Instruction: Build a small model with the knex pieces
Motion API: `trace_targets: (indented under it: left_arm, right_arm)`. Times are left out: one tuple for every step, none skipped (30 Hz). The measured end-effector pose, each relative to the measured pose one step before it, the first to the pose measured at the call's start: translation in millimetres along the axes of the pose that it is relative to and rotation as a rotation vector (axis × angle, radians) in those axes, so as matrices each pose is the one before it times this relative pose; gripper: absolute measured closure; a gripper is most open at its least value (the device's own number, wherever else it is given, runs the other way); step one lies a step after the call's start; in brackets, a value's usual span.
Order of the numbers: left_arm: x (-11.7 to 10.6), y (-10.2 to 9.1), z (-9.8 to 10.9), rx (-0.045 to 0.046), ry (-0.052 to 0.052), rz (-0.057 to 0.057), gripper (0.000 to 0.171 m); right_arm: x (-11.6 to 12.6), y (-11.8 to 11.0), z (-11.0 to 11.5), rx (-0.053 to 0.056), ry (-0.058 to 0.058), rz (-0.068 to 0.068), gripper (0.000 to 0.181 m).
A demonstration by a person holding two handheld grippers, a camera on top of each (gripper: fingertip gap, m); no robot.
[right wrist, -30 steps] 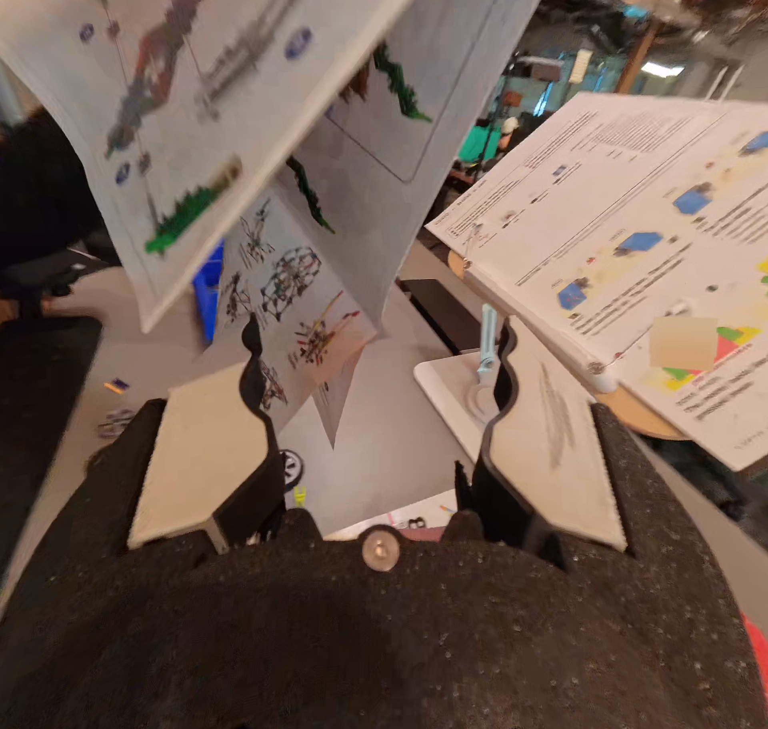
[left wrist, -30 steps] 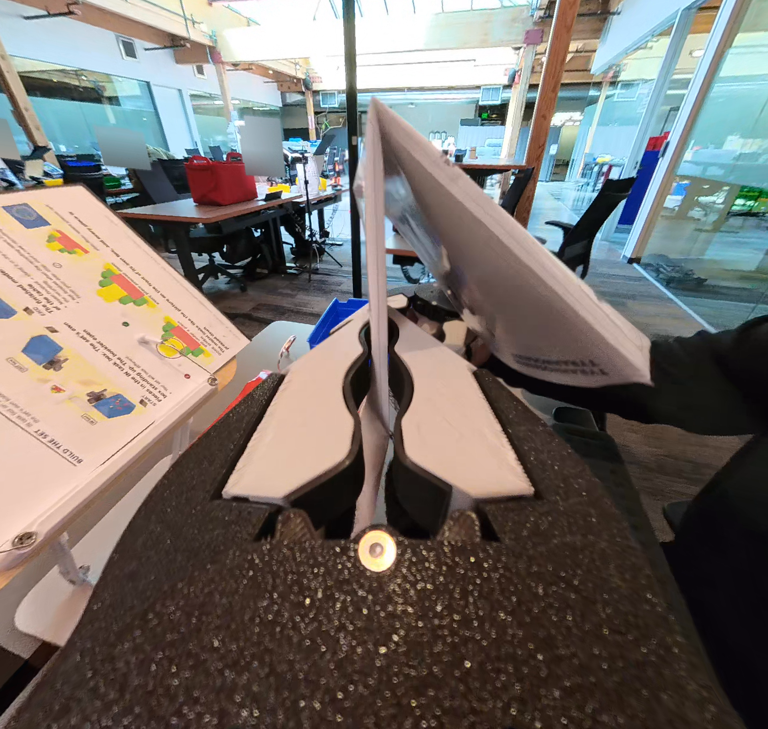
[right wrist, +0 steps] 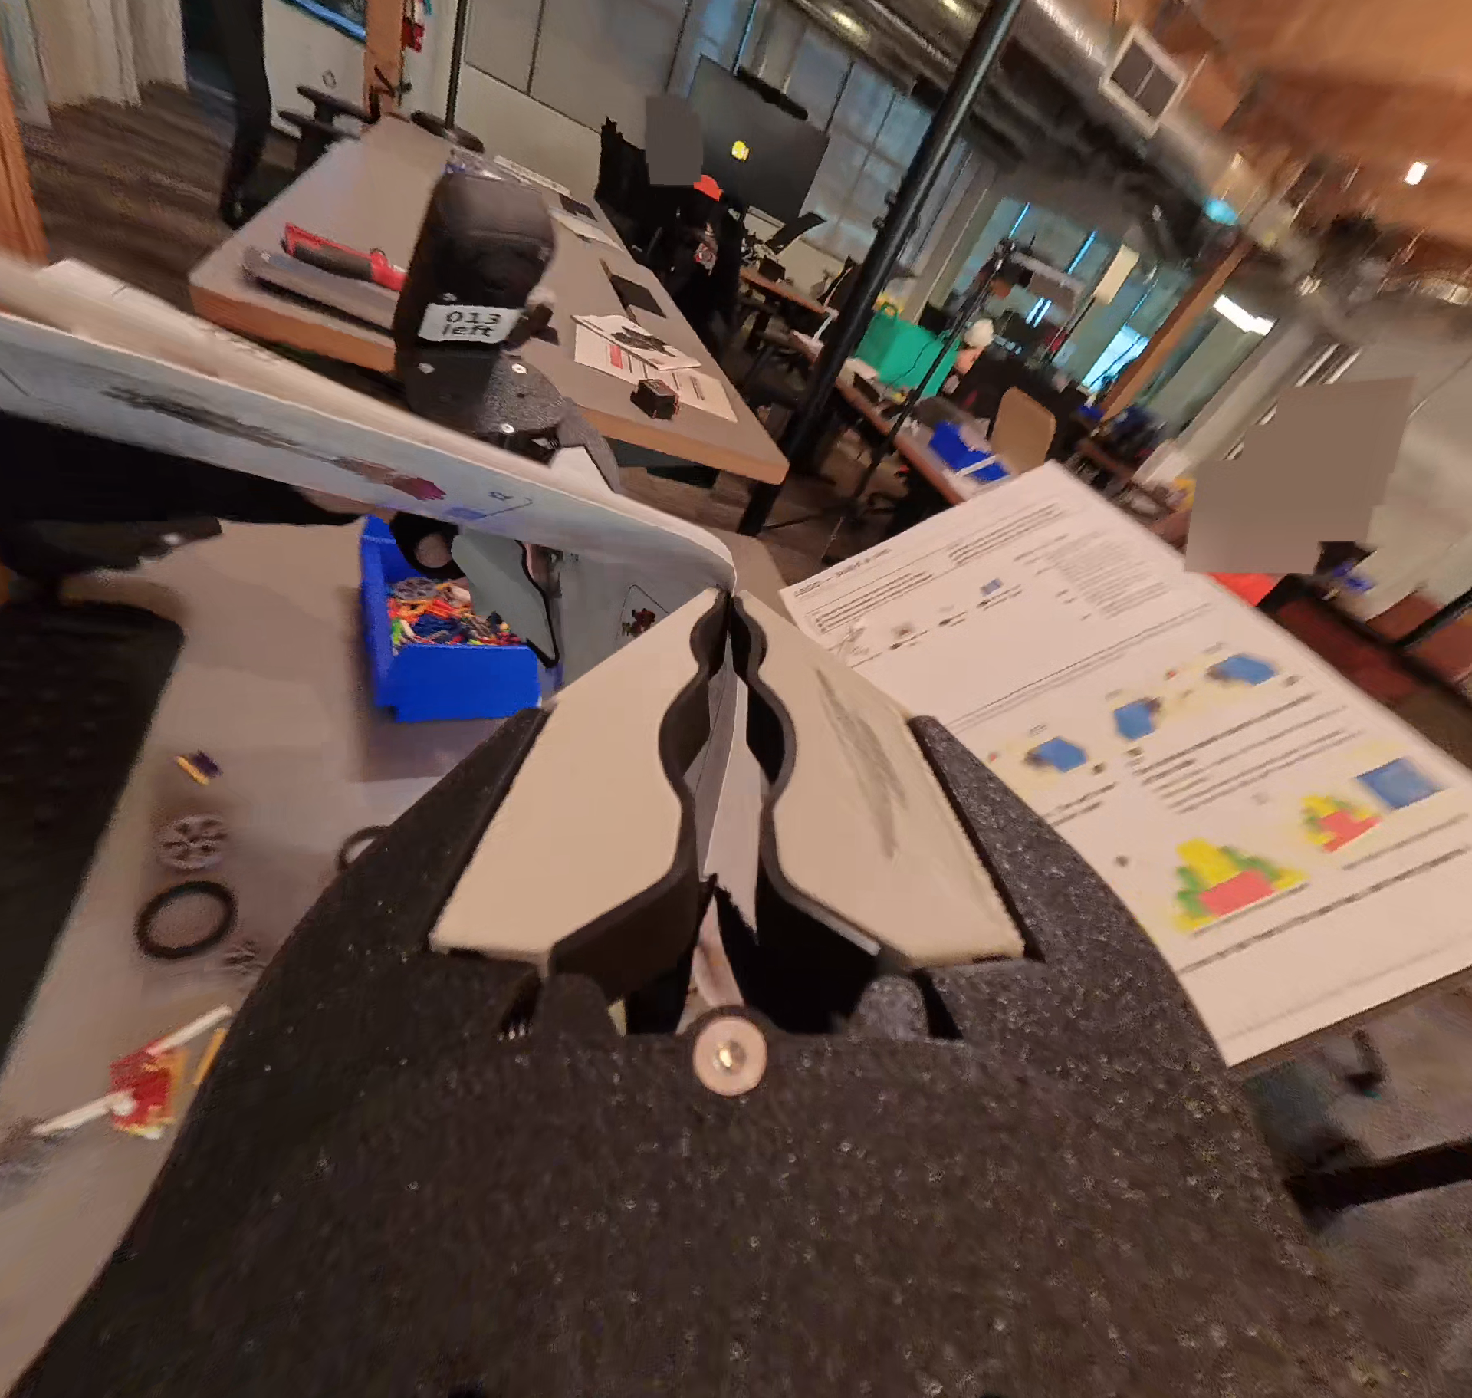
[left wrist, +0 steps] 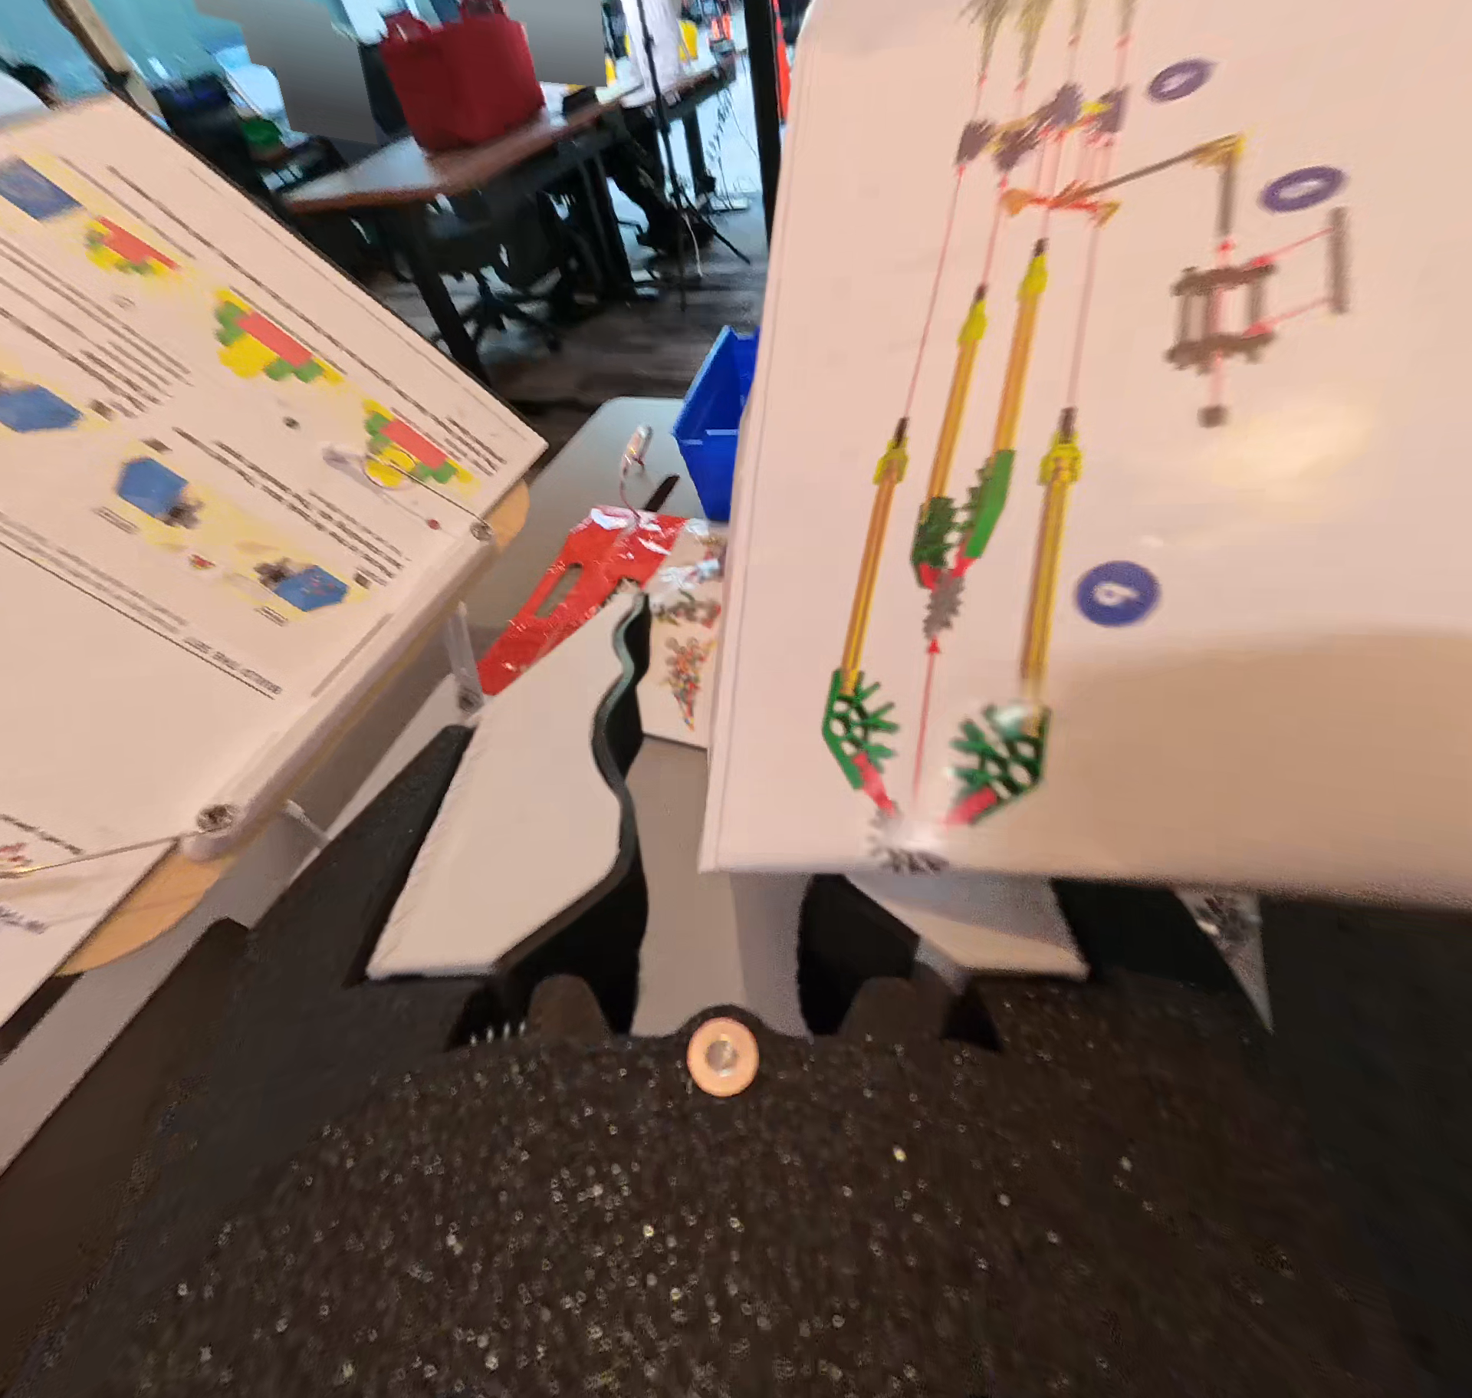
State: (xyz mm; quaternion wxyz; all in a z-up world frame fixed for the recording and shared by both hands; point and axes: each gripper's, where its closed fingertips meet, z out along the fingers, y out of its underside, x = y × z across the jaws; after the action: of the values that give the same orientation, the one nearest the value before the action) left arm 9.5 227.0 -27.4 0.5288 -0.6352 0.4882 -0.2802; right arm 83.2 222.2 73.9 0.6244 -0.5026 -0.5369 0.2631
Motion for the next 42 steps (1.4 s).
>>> trace_targets:
  left_arm:
    - [-1.69,-7.08,-3.01,0.03875,-0.0225,0.0204,0.124]
    - [-3.81,-7.79,-3.74,0.0382,-0.0418,0.0358,0.116]
    - [-2.19,-7.61,-3.5,0.03266,-0.0362,0.0464,0.105]
    - [-0.19,-6.93,-3.54,0.02335,-0.0208,0.0408,0.097]
    - [-1.33,-8.08,-3.85,0.03007,-0.0324,0.0476,0.104]
    - [0.55,-8.3,-3.48,0.02985,-0.0179,0.0381,0.121]
    - [1.23,-8.47,-2.76,0.02997,-0.0009,0.007,0.134]
    - [-0.59,-6.74,-1.56,0.01952,-0.0027,-0.0105,0.145]
    - [-0.03,-4.51,-0.61,0.01146,0.0095,-0.0182,0.159]
    - [0.12,-2.08,0.28,0.00103,0.0198,-0.0278,0.171]
    - [-2.04,-0.02,1.12,-0.008,0.0125,-0.0429,0.171]
    - [-2.73,0.06,0.95,-0.00399,0.0114,-0.0485,0.171]
    - [-1.72,-0.43,0.4,-0.00147,0.0244,-0.0583,0.171]
    - [-1.23,-0.3,-0.23,-0.00578,0.0285,-0.0537,0.171]
    - [-0.44,0.02,-0.2,-0.00958,0.0258,-0.0327,0.171]
    - [-0.15,0.66,0.15,-0.01535,0.0199,-0.0192,0.171]
    - [0.27,1.07,0.52,-0.01819,0.0173,-0.0112,0.171]
    - [-0.45,0.54,0.77,-0.01569,0.0068,-0.0031,0.171]
    - [-1.31,-2.23,0.45,0.00225,-0.0041,0.0046,0.171]
    - [-0.09,-1.87,0.62,-0.00151,0.0056,-0.0067,0.171]
    - [0.61,-1.5,0.78,-0.00541,0.0094,-0.0066,0.171]
    - [4.72,-0.86,0.89,-0.00805,0.0345,-0.0038,0.171]
    - [6.48,1.31,1.34,-0.02148,0.0486,-0.0109,0.171]
    - [3.43,1.41,1.57,-0.0185,0.0252,0.0019,0.171]
    - [2.73,0.32,1.4,-0.00787,0.0132,0.0231,0.171]
    - [3.52,0.16,1.36,-0.00687,0.0175,0.0153,0.171]
    - [3.21,0.46,1.24,-0.0103,0.0168,0.0018,0.171]
    - [2.13,-0.46,0.86,-0.00381,0.008,0.0098,0.171]
    - [2.55,-0.91,0.27,-0.0003,0.0115,0.0127,0.171]
    - [1.27,-0.65,0.23,-0.00075,0.0106,-0.0014,0.171]
    - [0.87,-0.71,0.18,0.00148,0.0124,-0.0067,0.171]
    - [-0.27,-0.5,0.12,0.00232,0.0059,-0.0049,0.171]
    - [-1.82,-0.74,-0.18,0.00338,-0.0029,-0.0071,0.171]
    - [-3.98,-1.25,-1.05,0.00631,-0.0182,-0.0061,0.171]
    - [-3.91,-2.77,-1.83,0.01645,-0.0215,-0.0018,0.163]
    - [-2.79,-3.72,-2.73,0.02388,-0.0145,-0.0028,0.155]
    - [-2.41,-3.41,-2.93,0.02151,-0.0138,-0.0021,0.147]
    - [-3.05,-2.04,-3.25,0.01531,-0.0157,0.0033,0.142]
    - [-3.37,-1.69,-3.49,0.01613,-0.0122,-0.0015,0.143]
    - [-3.17,-2.3,-3.44,0.0223,-0.0062,-0.0106,0.146]
    - [-1.04,-1.17,-2.78,0.01586,0.0055,-0.008,0.151]
    - [-1.48,1.44,-1.3,-0.00449,-0.0035,0.0024,0.153]
  right_arm:
    - [3.93,4.96,1.23,-0.0077,-0.0011,0.0572,0.181]
    - [3.42,4.89,0.95,-0.0079,-0.0054,0.057,0.181]
    - [2.31,3.81,0.45,-0.0018,-0.0105,0.0482,0.181]
    - [3.53,3.92,0.35,-0.0045,-0.0001,0.0453,0.181]
    - [3.67,4.12,0.22,-0.0084,0.0027,0.0425,0.181]
    - [1.79,3.72,0.23,-0.0075,-0.0087,0.041,0.181]
    - [1.69,2.74,0.18,-0.0017,-0.0084,0.0349,0.181]
    - [2.29,3.25,0.25,-0.0065,-0.0033,0.0294,0.181]
    - [1.16,2.78,0.23,-0.0037,-0.0092,0.0209,0.181]
    - [0.96,1.85,0.07,0.0029,-0.0103,0.0192,0.181]
    - [1.09,1.47,0.03,0.0045,-0.008,0.0183,0.181]
    - [0.52,2.37,-0.16,-0.0019,-0.0114,0.0144,0.181]
    - [-1.24,2.99,-0.62,-0.0065,-0.0202,0.008,0.181]
    - [-2.74,2.53,-0.97,-0.0034,-0.0283,0.0035,0.181]
    - [-2.76,2.33,-0.83,-0.0016,-0.0222,-0.0005,0.181]
    - [-1.22,2.59,-0.35,-0.0058,-0.0034,-0.0198,0.178]
    - [0.49,1.37,-0.16,0.0005,0.0158,-0.0323,0.162]
    - [0.08,-0.37,0.03,0.0076,0.0122,-0.019,0.152]
    - [-3.68,-0.99,0.67,0.0071,-0.0139,-0.0068,0.143]
    - [-4.86,-0.89,0.75,0.0046,-0.022,-0.0083,0.136]
    - [-3.07,-0.76,0.55,0.003,-0.0129,-0.0121,0.136]
    - [-1.05,-0.76,0.72,0.0015,-0.0035,-0.0094,0.136]
    - [-0.54,0.38,1.24,-0.0045,-0.0017,-0.0071,0.139]
    - [1.59,1.88,1.85,-0.0152,0.0115,-0.0074,0.14]
    - [4.38,1.68,1.54,-0.0143,0.0309,-0.0155,0.14]
    - [2.14,-0.3,0.58,0.0006,0.0169,-0.0118,0.14]
    - [-0.77,-2.11,-0.1,0.014,-0.0077,0.0086,0.138]
    - [-2.32,-1.58,-0.24,0.0108,-0.0184,0.0146,0.137]
    - [-2.23,-0.31,0.1,0.0024,-0.0154,0.0041,0.137]
    - [-2.9,0.42,0.5,0.0006,-0.0174,-0.001,0.139]
    - [-5.3,0.27,0.54,0.0014,-0.0325,-0.0027,0.154]
    - [-7.24,-0.75,0.52,0.0094,-0.0414,-0.0088,0.18]
    - [-3.24,0.12,0.56,0.0023,-0.015,-0.0049,0.181]
    - [-0.82,2.19,0.1,-0.015,-0.0009,0.0009,0.181]
    - [-0.02,1.03,-0.57,-0.0076,0.0044,0.0034,0.181]
    - [1.46,-0.13,-1.14,0.0019,0.0116,0.0083,0.181]
    - [1.3,-1.32,-1.54,0.0104,0.0052,0.0129,0.181]
    - [-0.17,-1.45,-1.72,0.0128,-0.0067,0.0134,0.181]
    - [0.27,-1.29,-1.73,0.0104,-0.0039,0.0094,0.181]
    - [1.56,-0.45,-1.51,0.0036,0.004,0.0072,0.181]
    - [0.55,0.34,-1.04,-0.0014,-0.0023,0.0077,0.181]
    - [-0.67,-0.02,-0.57,0.0008,-0.0081,0.0043,0.181]
